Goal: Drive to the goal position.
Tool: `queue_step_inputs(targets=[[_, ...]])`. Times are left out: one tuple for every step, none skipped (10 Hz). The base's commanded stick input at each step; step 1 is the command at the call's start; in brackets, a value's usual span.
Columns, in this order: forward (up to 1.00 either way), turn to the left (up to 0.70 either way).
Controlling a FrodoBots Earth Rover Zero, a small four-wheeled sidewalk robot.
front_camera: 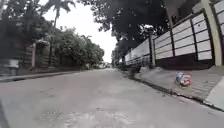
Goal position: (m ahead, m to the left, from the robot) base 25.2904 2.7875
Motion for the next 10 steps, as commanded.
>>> queue_step_inputs(targets=[[0.70, 0.00], [0.70, 0.00], [0.70, 0.00], [0.70, 0.00], [0.70, 0.00], [0.70, 0.00], [0.70, 0.00], [0.70, 0.00], [0.70, 0.00], [0.70, 0.00]])
